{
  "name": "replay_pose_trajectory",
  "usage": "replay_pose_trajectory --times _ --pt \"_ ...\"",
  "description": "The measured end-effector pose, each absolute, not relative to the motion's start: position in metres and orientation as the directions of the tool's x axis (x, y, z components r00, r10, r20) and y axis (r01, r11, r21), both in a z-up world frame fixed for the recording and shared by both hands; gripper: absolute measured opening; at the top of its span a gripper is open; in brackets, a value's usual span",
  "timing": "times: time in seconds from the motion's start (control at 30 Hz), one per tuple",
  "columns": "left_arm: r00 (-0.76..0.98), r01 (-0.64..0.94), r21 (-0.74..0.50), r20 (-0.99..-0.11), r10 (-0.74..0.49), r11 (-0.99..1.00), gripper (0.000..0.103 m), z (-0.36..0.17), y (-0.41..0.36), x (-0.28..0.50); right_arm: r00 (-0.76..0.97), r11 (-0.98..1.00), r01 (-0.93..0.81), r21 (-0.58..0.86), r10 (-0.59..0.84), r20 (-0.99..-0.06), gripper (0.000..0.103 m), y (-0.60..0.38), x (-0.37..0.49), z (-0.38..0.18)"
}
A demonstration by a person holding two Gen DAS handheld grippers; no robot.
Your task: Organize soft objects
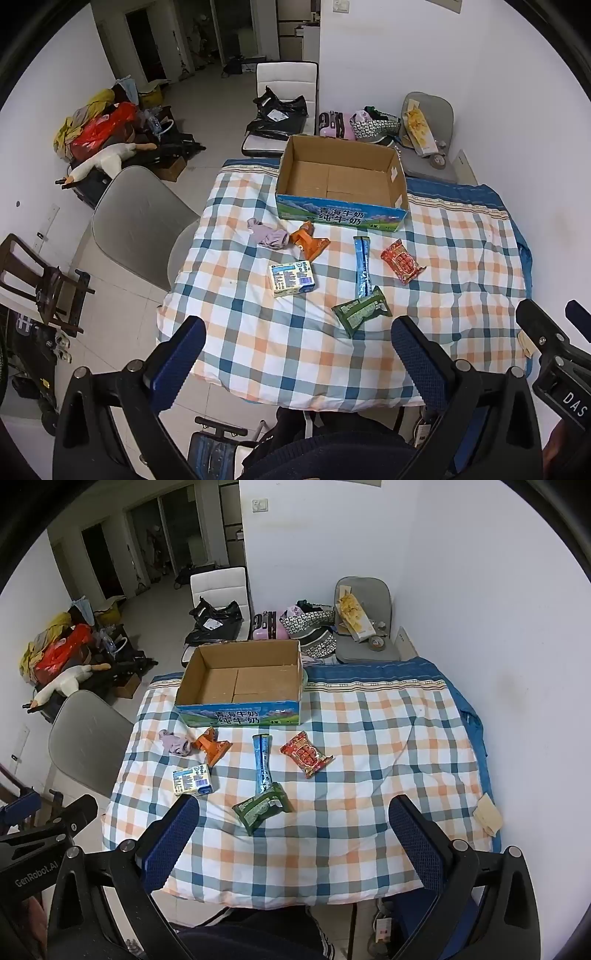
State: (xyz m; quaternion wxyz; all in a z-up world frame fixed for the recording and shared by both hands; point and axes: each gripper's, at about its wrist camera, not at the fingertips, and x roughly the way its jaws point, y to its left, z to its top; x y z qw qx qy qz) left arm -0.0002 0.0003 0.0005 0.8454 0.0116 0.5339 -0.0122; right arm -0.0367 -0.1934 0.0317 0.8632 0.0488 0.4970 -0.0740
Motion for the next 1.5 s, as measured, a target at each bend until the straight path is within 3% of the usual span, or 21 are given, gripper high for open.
replay_pose_trajectory --times 1.5 --pt "0.501 0.055 0.002 -0.865 -0.026 0.998 0.103 0.029 -0.011 -0.003 0.544 0.981 0.193 0.003 -0.104 -0.832 0.103 -0.199 -0.052 0.055"
